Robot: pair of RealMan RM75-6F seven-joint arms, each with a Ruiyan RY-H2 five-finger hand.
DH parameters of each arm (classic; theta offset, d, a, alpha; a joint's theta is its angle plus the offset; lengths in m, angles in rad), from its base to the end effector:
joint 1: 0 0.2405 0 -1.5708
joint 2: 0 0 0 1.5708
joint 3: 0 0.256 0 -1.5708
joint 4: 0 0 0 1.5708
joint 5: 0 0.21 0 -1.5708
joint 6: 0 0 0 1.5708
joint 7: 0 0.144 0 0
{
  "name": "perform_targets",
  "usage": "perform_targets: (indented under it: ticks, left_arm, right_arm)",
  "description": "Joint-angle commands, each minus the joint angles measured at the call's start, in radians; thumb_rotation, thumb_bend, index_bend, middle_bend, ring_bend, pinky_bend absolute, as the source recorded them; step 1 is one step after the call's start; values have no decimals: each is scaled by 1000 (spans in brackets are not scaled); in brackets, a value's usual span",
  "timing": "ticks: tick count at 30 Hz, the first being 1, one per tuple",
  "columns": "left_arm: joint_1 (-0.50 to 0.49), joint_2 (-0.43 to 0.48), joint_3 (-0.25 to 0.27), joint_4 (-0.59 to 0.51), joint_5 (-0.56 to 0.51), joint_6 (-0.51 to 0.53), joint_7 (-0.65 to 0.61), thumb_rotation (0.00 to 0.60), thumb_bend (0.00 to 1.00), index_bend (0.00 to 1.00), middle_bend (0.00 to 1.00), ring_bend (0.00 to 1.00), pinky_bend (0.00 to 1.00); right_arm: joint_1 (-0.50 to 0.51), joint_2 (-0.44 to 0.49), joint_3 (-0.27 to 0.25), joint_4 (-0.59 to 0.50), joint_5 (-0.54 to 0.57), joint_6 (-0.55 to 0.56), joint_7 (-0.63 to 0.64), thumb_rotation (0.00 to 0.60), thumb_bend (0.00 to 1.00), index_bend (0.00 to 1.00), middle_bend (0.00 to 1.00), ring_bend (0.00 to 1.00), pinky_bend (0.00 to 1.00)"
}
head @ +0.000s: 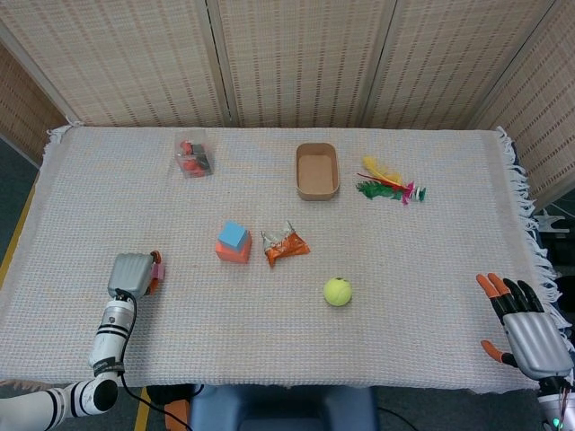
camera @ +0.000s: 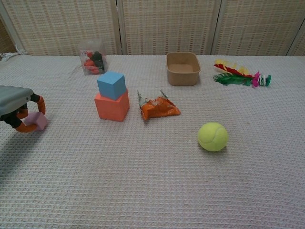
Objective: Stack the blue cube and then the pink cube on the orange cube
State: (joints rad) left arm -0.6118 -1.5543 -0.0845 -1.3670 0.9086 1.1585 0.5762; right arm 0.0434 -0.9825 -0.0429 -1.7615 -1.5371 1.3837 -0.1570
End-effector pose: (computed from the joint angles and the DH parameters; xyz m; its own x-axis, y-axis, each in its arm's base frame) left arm -0.2506 0.3278 0.0109 0.6254 0.2186 0.7491 0.7747 -0.0585 -0.6297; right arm -0.3063 -0.1447 0.1612 0.5187 -0.2085 0.8292 -0.8509 -0.0312 0.5244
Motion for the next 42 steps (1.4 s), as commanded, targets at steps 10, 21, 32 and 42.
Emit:
perform_targets:
  ticks: [10, 21, 32, 42]
  left_arm:
    - [-21, 147, -43, -250, 161, 90, 69, 600, 336, 424, 1000, 1000, 1000]
    - [-145, 154, -118, -306, 198, 31, 228, 600, 339, 448, 1000, 1000, 1000]
    - [-240, 52, -129, -205, 277, -11, 252, 600, 337, 426, 1000, 1000, 1000]
    - [-295, -7, -136, -142, 239, -66, 292, 600, 338, 412, 1000, 1000, 1000]
  right_arm:
    - [0, -2, -3, -1, -7, 2, -1, 600, 107, 0, 0, 0, 0]
    - [-5, -1, -3, 0, -11, 13, 8, 600, 107, 0, 0, 0, 0]
    - [-4, 0, 6, 13, -28, 33, 51, 600, 106, 0, 0, 0, 0]
    - [-8, 7, 7, 21, -25, 42, 75, 600, 107, 0, 0, 0, 0]
